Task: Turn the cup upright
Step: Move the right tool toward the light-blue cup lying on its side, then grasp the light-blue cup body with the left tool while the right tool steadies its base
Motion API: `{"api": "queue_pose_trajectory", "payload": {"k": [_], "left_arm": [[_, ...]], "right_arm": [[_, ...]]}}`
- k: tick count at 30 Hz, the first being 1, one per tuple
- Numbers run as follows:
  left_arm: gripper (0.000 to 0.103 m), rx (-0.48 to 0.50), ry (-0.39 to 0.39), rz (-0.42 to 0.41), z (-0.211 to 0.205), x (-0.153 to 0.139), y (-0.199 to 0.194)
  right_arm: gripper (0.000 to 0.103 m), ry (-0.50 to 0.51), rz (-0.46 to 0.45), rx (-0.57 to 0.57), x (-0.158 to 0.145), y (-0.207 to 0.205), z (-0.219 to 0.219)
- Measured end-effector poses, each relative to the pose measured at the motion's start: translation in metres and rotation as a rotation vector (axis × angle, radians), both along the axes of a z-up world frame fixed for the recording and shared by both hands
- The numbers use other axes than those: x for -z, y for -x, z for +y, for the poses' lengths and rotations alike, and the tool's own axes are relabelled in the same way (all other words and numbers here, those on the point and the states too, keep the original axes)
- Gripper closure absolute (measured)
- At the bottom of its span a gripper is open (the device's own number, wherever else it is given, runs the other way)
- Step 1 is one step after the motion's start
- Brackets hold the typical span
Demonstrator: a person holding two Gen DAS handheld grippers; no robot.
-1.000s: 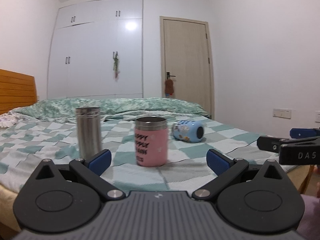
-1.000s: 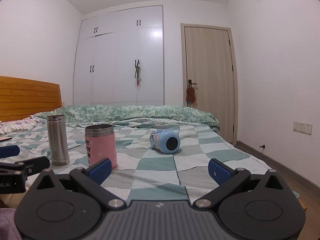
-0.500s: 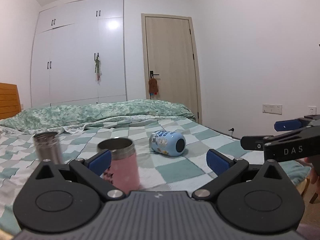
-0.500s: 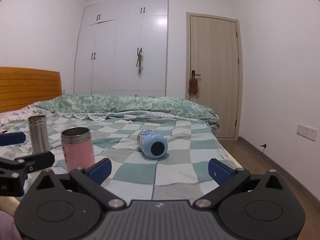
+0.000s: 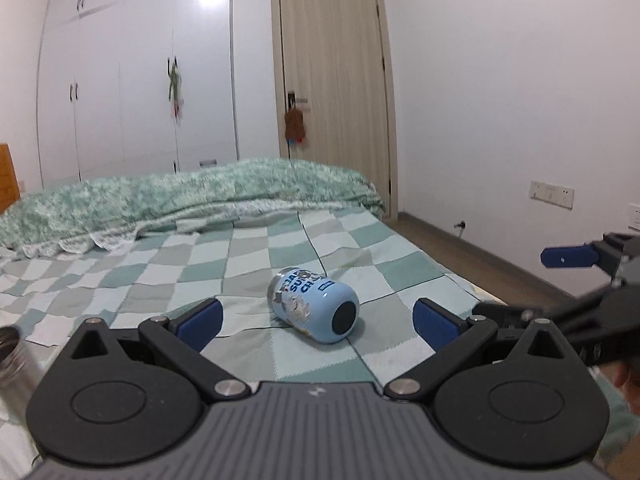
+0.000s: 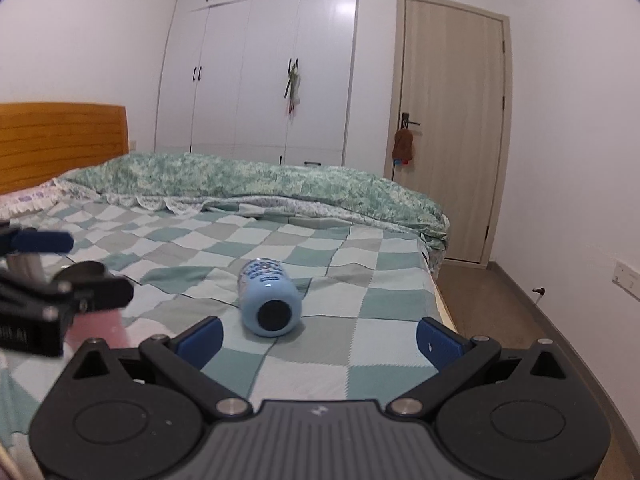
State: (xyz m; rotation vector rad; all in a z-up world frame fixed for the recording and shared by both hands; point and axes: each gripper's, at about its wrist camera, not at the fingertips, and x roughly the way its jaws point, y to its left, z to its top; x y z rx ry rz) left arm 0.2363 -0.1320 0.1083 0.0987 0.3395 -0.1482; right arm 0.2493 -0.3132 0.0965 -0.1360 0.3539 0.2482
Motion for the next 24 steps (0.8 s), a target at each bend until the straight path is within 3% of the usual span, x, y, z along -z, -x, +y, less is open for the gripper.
{"api": "queue_pose_trajectory", "payload": {"k": [8,13,24], "left_arm": [[0.0,-0.07,0.009,0.247,-0.022,-0.013,-0.099],[0.0,-0.173,-0.008,0.412,-0.032,-0.006,-0.169],[0.0,-0.314,-0.033,0.552,-0.034,0.035,-0.27]], "right_arm": [[0.0,0.072,0.079,-0.098,0.004,-0.085,-0.018],[0.0,0.1,0.117,-0.197,0.005,-0.143,-0.021],[0.0,0.168,0.224,-0.359,0.028,-0.253,-0.019]]}}
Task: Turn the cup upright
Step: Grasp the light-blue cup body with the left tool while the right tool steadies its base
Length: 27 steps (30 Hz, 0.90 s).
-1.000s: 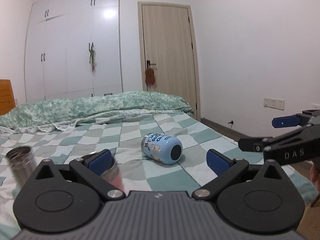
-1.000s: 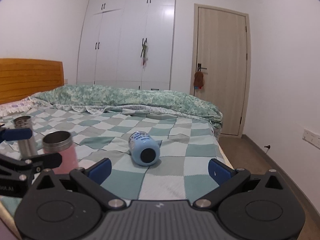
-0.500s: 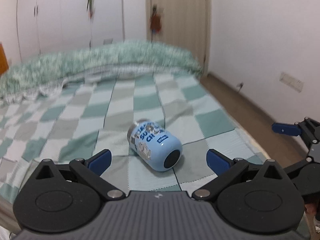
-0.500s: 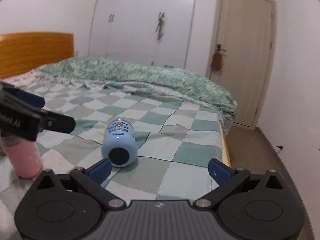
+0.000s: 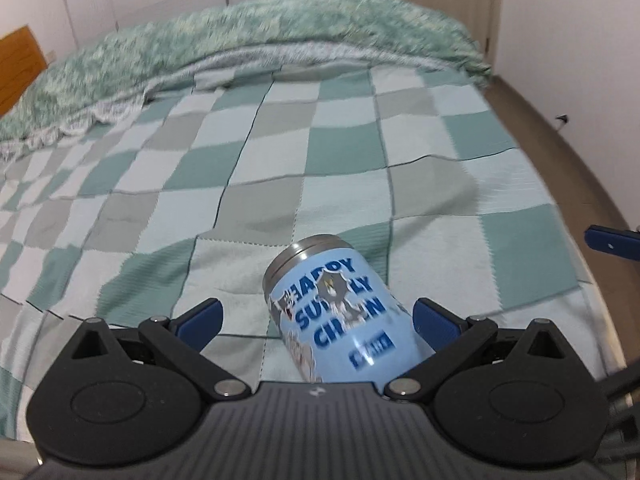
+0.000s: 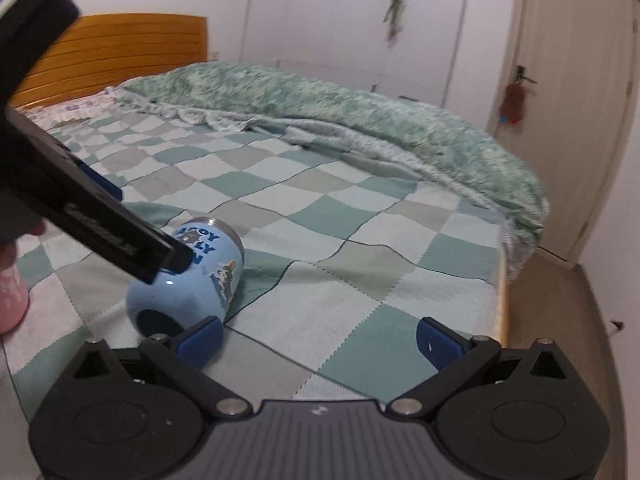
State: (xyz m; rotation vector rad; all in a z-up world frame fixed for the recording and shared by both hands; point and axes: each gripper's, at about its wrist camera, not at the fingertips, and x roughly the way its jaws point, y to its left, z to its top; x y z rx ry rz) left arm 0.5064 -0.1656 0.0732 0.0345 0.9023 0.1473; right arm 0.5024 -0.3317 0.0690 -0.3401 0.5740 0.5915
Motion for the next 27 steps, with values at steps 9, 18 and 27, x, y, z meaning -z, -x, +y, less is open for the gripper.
{"api": "queue_pose_trajectory", "payload": {"k": [9,18,27], "left_arm": [[0.0,-0.072,0.139,0.133,0.01,0.046,-0.039],[0.004,-0.018,0.194,0.159,0.009,0.061,-0.039],[0.008,0.047,0.153,0.132,0.001,0.054,-0.031]], "right_arm": [[0.0,0.059,0.042,-0.038,0.032,-0.029,0.007],[0.0,0.089,0.05,-0.047,0.049,-0.026,0.004],[0.0,0.089,0.018,-0.056,0.042,-0.018,0.007]]}}
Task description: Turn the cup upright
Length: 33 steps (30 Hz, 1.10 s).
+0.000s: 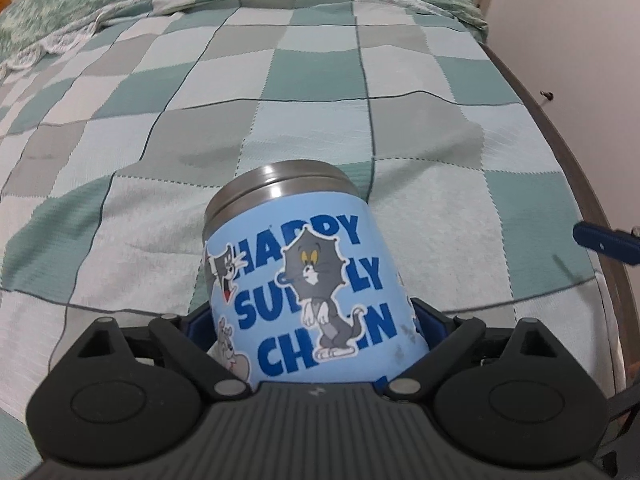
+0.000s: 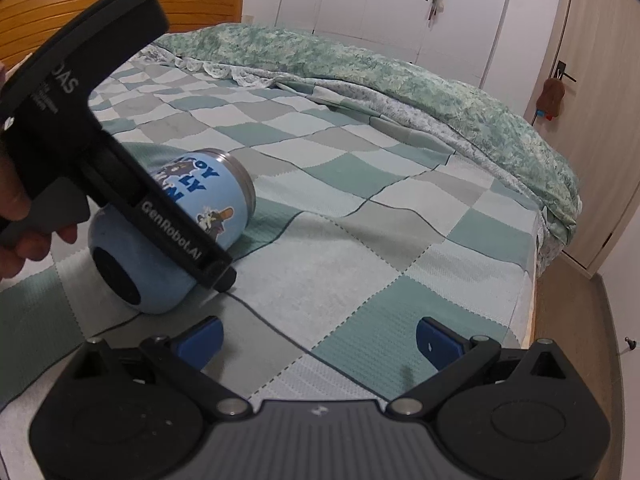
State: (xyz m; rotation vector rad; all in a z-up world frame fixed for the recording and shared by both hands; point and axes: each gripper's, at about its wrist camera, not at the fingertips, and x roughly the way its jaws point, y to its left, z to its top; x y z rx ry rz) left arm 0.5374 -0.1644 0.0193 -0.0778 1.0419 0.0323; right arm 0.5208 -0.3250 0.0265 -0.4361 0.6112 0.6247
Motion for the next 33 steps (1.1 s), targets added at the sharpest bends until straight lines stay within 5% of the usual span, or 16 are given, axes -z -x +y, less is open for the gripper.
{"api": "queue_pose_trajectory", "payload": {"k": [22,33], "left_arm": [[0.017,0.161,0.04,-0.099,-0.02,-0.059,0.087],[0.017,0.22,0.062,-0.116,-0.007,-0.103,0.19]], "right_arm": [[0.001,0.012,-0.08,0.021,-0.061,0.096,-0.007],[0.001,0.042,-0.085,0.015,-0.095,0.19,0.007]]}}
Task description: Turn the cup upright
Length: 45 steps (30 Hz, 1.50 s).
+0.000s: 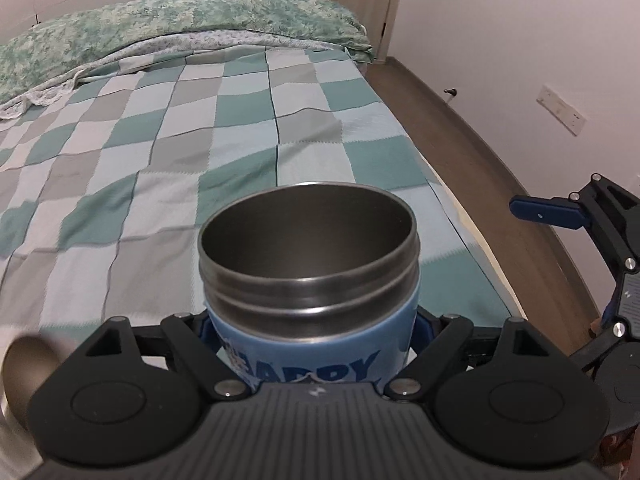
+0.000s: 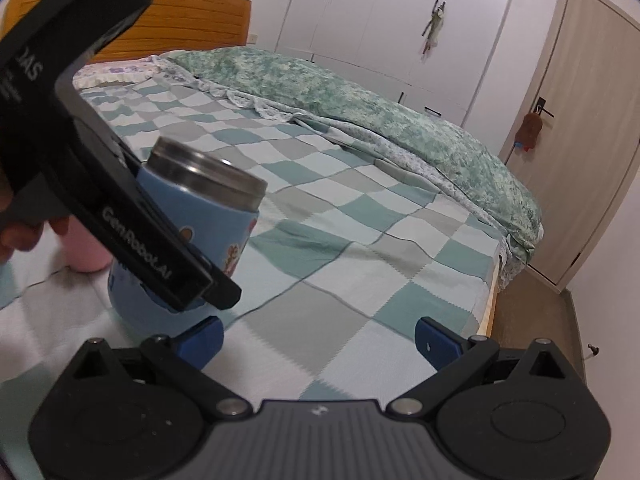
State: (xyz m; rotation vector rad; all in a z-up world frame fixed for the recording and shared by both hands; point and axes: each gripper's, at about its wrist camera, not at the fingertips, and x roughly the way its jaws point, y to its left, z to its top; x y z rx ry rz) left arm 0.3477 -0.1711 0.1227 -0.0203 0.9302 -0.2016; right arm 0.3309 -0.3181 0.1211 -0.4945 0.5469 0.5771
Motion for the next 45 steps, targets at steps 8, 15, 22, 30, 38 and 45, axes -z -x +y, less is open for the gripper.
{"api": "queue_pose_trajectory", "payload": {"k": [8,15,22,30,38,45], "left_arm": [[0.017,0.039,-0.005,0.052,0.012,0.001,0.079],[0.017,0.081,-0.011,0.134,0.017,0.026,0.119],[0.017,0.052,0.004,0.205,0.019,0.068,0.111],[0.012,0.062,0.013,0.198,0.015,0.076,0.093],[0.0,0.094,-0.003,0.098,0.027,0.052,0.116],[0.0,0.11,0.009,-0.041,0.074,0.032,0.154]], "right_arm": [[0.001,0.037,0.019,0.0,-0.002,0.083,0.012],[0.001,0.03,0.066,-0.002,0.016,0.12,0.013],[0.001,0.032,0.11,0.008,0.041,0.127,0.008],[0.001,0.008,0.135,0.033,0.056,0.113,0.0],[0.0,-0.018,0.128,0.073,0.048,0.124,0.004],[0.0,-0.068,0.111,0.146,0.021,0.142,0.022]]}}
